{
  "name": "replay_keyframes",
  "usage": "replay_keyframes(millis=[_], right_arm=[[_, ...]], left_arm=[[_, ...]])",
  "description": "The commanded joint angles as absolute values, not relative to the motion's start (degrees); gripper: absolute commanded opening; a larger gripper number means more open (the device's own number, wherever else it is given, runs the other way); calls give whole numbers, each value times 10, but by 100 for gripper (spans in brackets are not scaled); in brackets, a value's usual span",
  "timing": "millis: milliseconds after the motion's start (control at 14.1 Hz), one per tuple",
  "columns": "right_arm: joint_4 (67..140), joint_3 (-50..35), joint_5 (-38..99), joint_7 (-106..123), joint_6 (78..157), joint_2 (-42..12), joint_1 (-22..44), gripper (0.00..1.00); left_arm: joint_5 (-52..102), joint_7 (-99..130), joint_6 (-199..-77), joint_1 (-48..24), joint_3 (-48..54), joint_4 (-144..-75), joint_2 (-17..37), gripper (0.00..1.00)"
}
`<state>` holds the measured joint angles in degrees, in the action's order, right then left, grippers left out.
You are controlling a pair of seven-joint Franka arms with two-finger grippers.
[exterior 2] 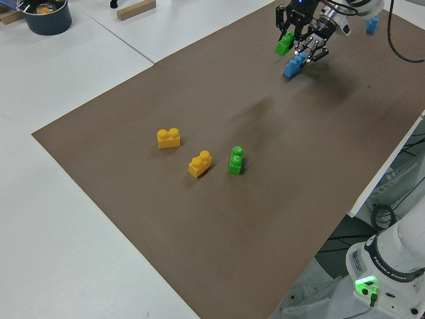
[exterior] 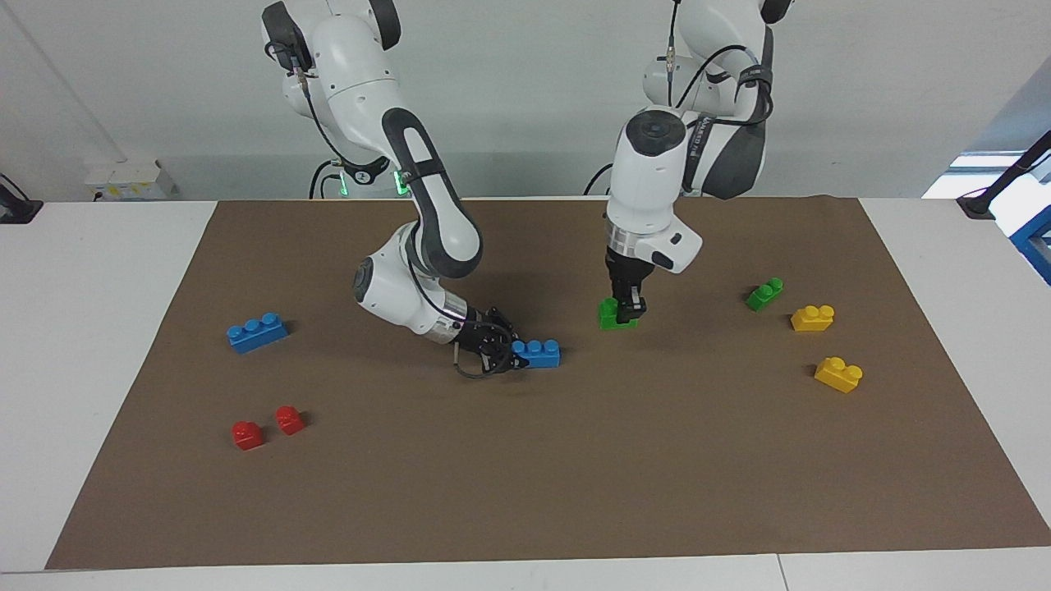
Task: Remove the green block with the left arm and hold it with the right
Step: 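Pull the green brick off with the left gripper while the right gripper holds, then carry the green brick toward the yellow bricks while the right gripper carries blue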
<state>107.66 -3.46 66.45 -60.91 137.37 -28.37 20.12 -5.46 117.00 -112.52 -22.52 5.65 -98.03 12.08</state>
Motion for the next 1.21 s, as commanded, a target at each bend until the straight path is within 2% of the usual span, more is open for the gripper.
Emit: replay_keyframes(millis=[0,284,426,780,1135], right_arm=[[1083,-36,673,-602,1383,-282,201,0],[1078,-36,668,-606,1373,-281,193,0],[1063,-31,655,-610,1331,-276,174,0],[1001,-31,521,-604,1164,-249,34,0],[997,-31,455,-494,1034,-241,-102,0]], left_arm=[[-53,1093,-1114,-193,60,-1002,105,0],[-40,977,-1119,-133,61,-1015,104,0],[-34,905,-1123,-102,61,-1028,98,0],[-23,774,-1184,-37,61,-1095,79,0],[-8,694,-1224,16,60,-1117,83,0]])
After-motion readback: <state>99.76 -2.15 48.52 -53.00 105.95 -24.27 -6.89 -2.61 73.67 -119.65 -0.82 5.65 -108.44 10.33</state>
